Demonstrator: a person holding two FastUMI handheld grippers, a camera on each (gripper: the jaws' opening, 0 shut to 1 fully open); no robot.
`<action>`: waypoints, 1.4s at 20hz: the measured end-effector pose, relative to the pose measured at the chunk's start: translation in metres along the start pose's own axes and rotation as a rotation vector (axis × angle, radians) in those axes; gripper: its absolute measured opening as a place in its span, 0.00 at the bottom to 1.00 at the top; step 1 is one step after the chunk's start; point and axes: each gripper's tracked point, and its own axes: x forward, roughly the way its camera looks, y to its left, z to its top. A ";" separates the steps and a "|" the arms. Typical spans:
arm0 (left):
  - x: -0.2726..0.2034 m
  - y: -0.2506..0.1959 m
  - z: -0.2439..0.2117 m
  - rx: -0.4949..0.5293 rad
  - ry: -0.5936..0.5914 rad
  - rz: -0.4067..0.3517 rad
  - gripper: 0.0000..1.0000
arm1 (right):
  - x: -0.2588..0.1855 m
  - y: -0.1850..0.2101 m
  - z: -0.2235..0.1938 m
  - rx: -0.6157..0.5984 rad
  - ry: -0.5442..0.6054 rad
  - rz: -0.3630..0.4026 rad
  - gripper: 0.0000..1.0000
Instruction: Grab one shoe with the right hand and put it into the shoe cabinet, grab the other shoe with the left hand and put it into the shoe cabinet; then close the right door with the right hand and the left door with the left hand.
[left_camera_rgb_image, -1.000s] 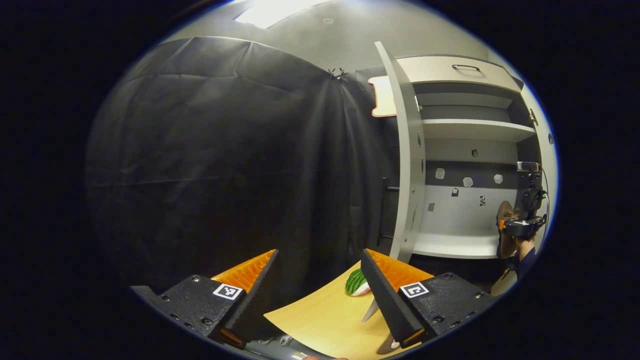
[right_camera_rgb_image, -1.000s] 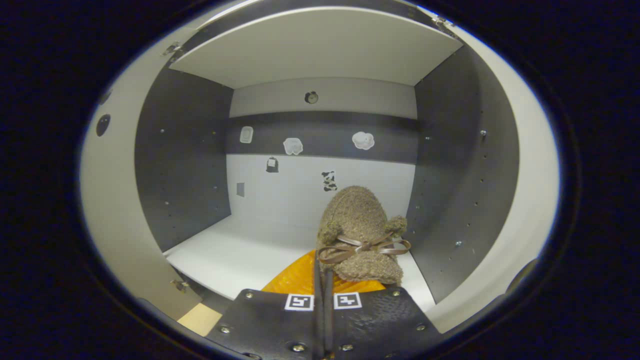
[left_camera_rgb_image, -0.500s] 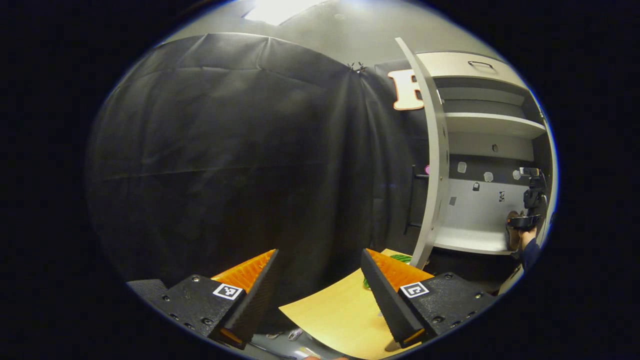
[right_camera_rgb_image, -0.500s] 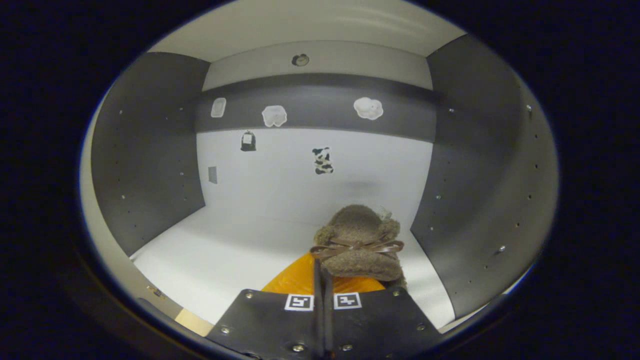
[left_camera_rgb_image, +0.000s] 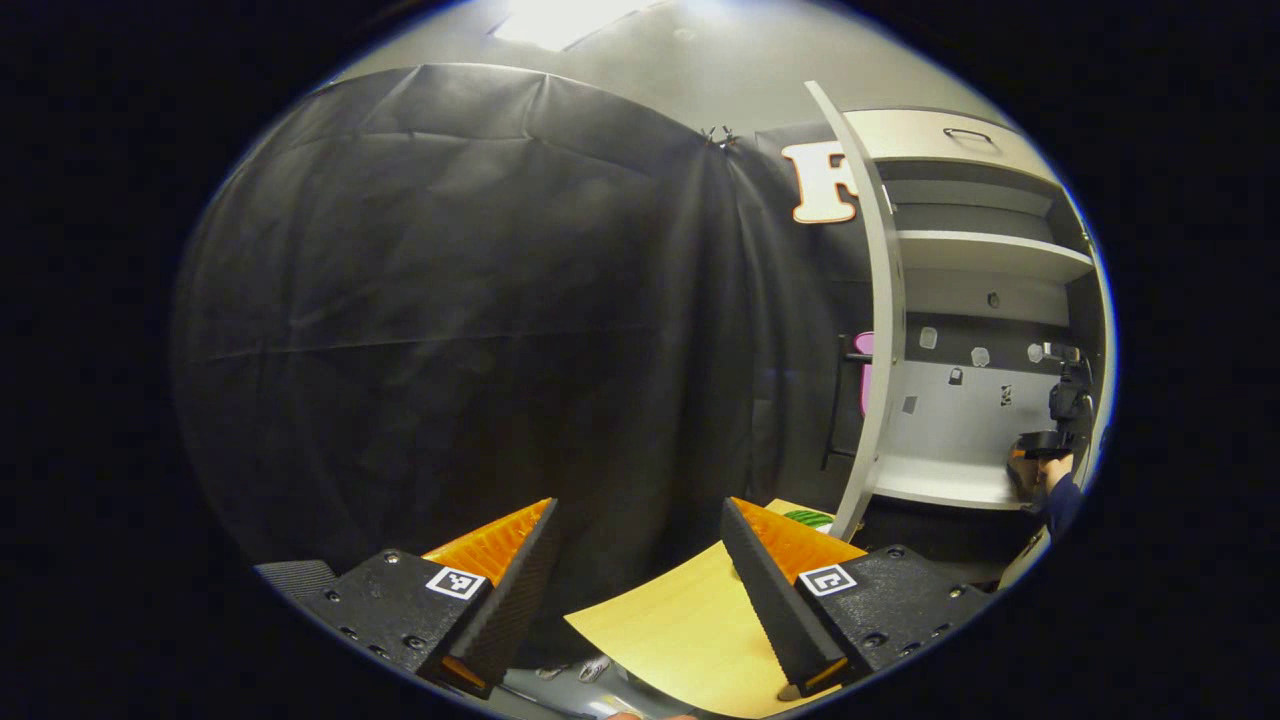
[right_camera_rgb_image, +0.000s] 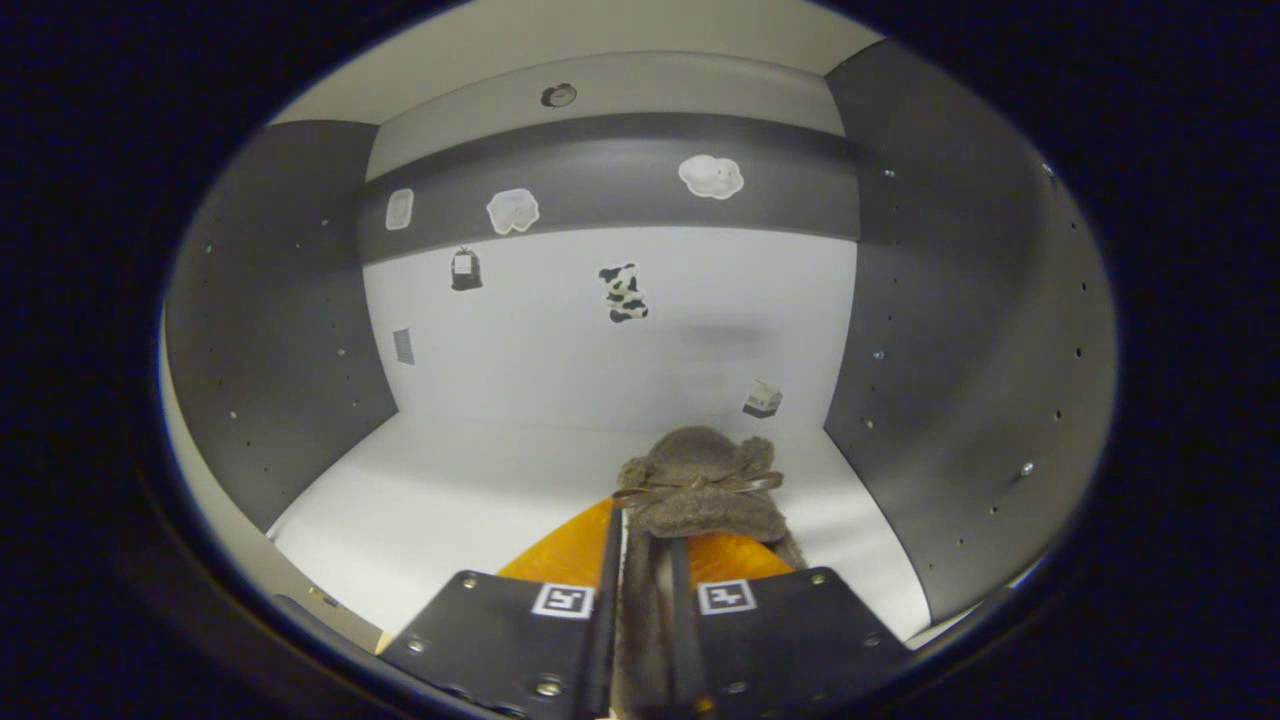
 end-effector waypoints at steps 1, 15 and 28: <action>0.000 -0.004 0.002 0.003 -0.005 -0.018 0.99 | -0.007 0.002 -0.002 -0.001 0.007 0.013 0.29; -0.007 -0.107 -0.017 0.078 0.005 -0.421 0.99 | -0.227 0.021 0.084 -0.016 -0.322 0.118 0.42; -0.017 -0.213 -0.199 0.217 0.351 -0.777 1.00 | -0.445 -0.018 0.153 -0.033 -0.664 0.038 0.45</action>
